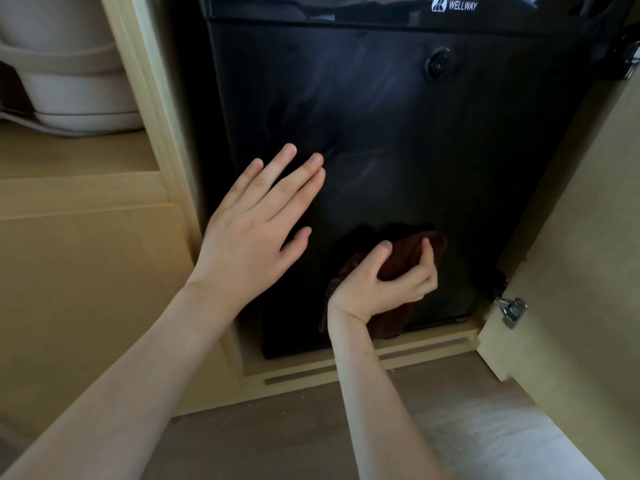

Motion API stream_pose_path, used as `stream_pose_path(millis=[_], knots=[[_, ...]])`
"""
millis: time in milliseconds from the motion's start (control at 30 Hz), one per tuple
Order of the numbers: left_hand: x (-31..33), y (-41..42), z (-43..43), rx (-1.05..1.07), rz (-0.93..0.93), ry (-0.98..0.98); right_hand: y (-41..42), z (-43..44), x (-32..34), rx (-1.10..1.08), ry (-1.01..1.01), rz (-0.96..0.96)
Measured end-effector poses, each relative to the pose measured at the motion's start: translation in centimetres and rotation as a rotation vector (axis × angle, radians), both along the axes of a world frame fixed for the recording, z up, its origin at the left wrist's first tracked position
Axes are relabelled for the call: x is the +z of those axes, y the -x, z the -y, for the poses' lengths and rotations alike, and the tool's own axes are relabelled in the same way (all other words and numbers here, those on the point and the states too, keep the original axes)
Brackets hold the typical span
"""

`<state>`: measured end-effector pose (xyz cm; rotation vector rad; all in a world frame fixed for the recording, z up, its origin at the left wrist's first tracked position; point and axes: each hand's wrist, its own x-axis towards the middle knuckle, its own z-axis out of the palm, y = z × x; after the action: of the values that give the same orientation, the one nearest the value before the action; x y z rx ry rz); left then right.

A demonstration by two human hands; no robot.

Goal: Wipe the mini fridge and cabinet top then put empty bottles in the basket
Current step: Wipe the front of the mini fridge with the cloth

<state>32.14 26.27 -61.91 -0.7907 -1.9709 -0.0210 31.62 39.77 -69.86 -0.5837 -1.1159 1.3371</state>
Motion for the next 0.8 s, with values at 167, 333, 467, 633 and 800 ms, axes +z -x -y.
stream_pose_path(millis=[167,333,467,633,800], knots=[[0.1,0.3,0.3,-0.011,-0.014,0.026,1.1,0.6,5.4,-0.039,-0.182,-0.160],[-0.6,0.2,-0.1,-0.011,-0.006,-0.019,1.5,-0.5,-0.2,-0.091,-0.333,-0.017],[-1.0,-0.3,0.3,0.015,0.005,-0.004,0.4,-0.1,-3.9,-0.034,-0.074,0.161],[-0.9,-0.8,0.4,0.046,0.041,0.019,-0.8,0.0,-3.3,0.033,-0.034,0.233],[-0.9,-1.0,0.2,0.053,0.060,0.005,-2.6,-0.3,-3.8,0.142,-0.070,0.226]])
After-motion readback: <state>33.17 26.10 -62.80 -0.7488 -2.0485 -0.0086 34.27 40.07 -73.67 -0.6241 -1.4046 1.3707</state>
